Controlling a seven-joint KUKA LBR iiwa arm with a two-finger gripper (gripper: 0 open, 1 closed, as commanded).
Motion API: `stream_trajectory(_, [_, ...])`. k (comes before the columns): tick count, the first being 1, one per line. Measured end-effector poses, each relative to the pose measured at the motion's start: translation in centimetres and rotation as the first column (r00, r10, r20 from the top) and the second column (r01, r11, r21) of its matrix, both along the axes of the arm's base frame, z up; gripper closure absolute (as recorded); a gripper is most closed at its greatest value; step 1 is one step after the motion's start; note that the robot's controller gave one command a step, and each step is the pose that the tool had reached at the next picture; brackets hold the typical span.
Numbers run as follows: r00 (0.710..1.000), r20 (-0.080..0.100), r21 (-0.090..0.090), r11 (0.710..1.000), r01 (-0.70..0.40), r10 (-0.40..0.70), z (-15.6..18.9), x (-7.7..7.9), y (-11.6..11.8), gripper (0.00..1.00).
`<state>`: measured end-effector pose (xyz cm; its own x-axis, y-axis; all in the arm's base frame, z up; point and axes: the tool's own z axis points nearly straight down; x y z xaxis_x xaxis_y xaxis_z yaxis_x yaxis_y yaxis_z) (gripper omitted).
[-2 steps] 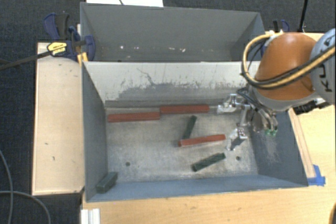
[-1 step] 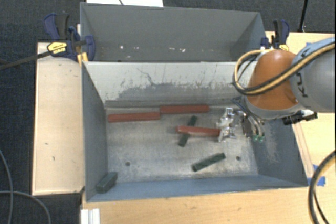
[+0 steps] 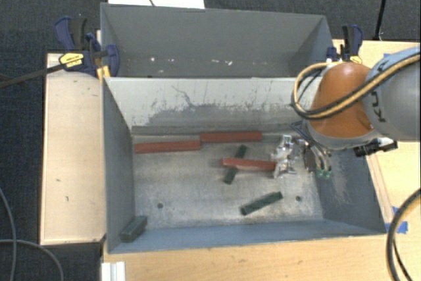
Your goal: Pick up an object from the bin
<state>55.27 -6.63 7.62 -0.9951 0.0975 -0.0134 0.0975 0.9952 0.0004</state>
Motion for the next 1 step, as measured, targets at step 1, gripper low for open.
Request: stream_trajectory(1, [1.000, -0.010, 0.001, 1.000, 0.013, -0.013, 13.18, 0.59, 2.14, 1.00])
